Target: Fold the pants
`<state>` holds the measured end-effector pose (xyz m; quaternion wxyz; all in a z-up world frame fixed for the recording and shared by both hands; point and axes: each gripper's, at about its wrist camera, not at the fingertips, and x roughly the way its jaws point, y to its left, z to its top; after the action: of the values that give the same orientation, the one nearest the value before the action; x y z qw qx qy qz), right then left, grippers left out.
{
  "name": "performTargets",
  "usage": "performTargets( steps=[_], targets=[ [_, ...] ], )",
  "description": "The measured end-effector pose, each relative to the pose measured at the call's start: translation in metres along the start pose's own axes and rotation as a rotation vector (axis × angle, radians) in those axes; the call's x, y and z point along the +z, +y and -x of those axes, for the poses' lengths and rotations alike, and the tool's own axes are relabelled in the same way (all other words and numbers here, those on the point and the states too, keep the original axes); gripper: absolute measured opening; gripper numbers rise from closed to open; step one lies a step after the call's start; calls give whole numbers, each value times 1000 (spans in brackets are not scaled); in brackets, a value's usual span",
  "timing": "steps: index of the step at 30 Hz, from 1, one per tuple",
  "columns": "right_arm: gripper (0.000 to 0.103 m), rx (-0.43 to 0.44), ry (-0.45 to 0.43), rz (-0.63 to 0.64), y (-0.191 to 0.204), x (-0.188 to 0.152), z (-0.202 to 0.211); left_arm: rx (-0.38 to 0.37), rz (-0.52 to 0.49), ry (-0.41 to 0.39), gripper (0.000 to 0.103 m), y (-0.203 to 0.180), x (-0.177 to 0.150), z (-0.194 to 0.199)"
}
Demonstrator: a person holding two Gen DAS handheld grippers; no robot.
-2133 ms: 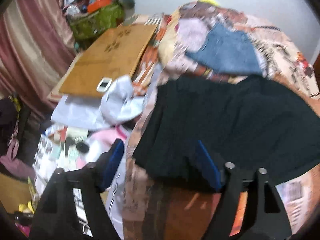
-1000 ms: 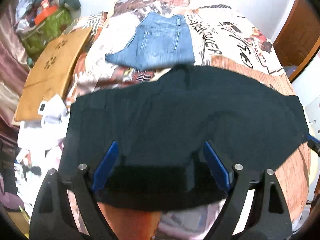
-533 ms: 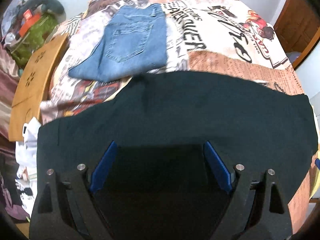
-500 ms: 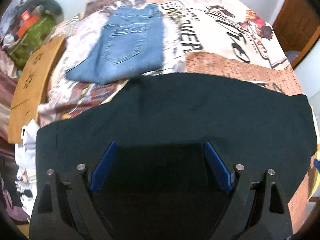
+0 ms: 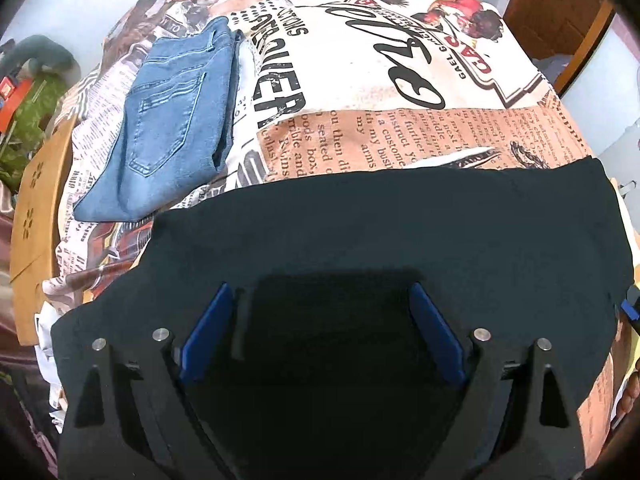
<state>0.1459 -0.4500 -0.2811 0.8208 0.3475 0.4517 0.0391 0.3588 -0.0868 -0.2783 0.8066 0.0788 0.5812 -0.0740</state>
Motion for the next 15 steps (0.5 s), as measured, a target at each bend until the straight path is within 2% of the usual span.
performTargets(
  steps=[2,5,7,10,15],
  targets=[
    [56,-11,-8,-2,0,5,-3,-8,9,-5,94,2,0,-2],
    [41,-44,-17,3,0,12,-9,-34,33,2,96,7,0,-4],
    [27,-63,-20,0,-1,15,-11,-50,48,9,96,9,1,-6],
    [13,-62,-29,-10,-3,19,-12,-51,52,9,96,9,1,-4],
    [8,-62,-95,38,8,23,2,-27,16,-23,96,2,-2,8]
  ],
)
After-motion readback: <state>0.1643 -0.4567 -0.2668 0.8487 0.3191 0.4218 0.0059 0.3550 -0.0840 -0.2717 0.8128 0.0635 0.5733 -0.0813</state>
